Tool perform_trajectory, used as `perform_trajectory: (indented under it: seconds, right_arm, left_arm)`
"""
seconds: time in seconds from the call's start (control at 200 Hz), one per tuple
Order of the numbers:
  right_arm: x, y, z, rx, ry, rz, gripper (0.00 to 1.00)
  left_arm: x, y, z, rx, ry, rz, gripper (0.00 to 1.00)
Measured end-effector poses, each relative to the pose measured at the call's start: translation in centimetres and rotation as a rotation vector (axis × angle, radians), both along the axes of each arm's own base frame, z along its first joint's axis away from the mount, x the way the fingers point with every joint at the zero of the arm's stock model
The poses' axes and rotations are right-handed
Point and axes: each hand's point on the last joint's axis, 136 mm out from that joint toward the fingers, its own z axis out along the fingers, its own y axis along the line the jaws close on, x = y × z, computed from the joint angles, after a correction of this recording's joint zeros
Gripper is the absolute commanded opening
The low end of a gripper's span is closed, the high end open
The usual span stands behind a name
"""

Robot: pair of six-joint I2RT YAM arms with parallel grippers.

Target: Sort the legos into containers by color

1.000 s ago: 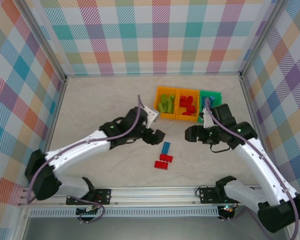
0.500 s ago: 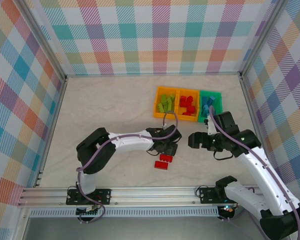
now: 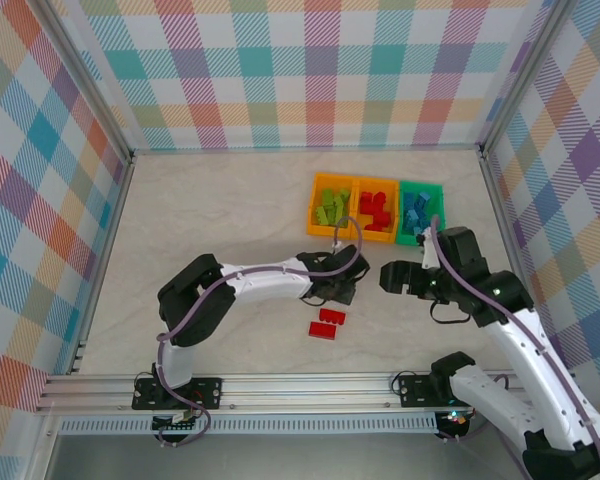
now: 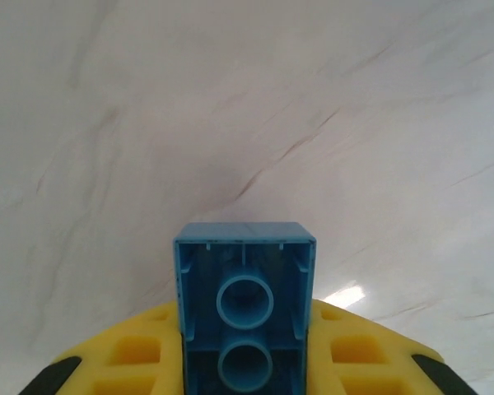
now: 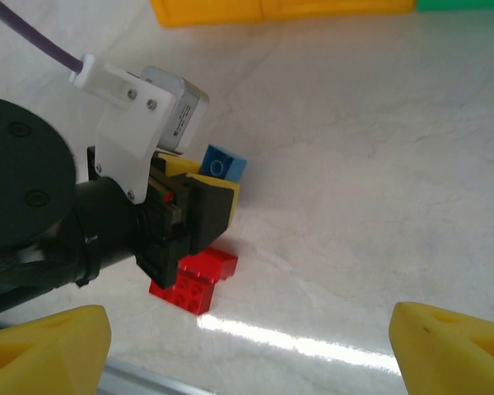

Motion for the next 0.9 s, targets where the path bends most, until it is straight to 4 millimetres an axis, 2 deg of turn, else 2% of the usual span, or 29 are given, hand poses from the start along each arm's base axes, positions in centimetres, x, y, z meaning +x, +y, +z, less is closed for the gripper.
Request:
perform_trajectory:
  seconds: [0.075,0.16,0.23,0.325,0.43,0.58,0.65,0.76,0.9]
  right_arm:
    - [0.3,-1.1,1.4,-0.002,-0.087,-0.06,0.9]
    - [0.7,-2.3,3.2,0.001,-0.186,-0.131,0.9]
    - [0.9,-3.2,4.2,-0.001,-0.242,-0.175,0.9]
    - [1.4,-3.7,4.2,-0.007,-0.263,-0.212,0.9]
    - [1.4,-3.9,3.4,-0.024,-0.246,-0.224,0.91]
    - [1.0,-4.4,3.2,-0.035,-0.252,-0.238,0.91]
    - [0.6,-4.6,3.3,-0.034,-0.258,-0.24,0.91]
    - [0.3,-4.9,3.1,-0.045,-0.252,-0.246,0.91]
    - [0.1,-5.3,2.8,-0.063,-0.239,-0.25,0.91]
  left_arm:
    - [1.7,-2.9,3.8,-0.091,-0.089,-0.049,0.19]
    - [3.9,-6.8,9.3,-0.213,-0.223,-0.109,0.19]
    - [5.8,-10.0,13.0,-0.295,-0.331,-0.151,0.2]
    - [8.4,-13.6,15.7,-0.362,-0.449,-0.189,0.22]
    - [11.0,-16.6,15.2,-0.372,-0.529,-0.222,0.24]
    - [14.7,-19.5,11.1,-0.352,-0.596,-0.242,0.29]
    - [16.4,-20.0,9.2,-0.349,-0.613,-0.239,0.34]
    - [18.4,-20.2,6.9,-0.357,-0.628,-0.248,0.51]
    - [19.5,-19.8,6.7,-0.368,-0.641,-0.251,0.63]
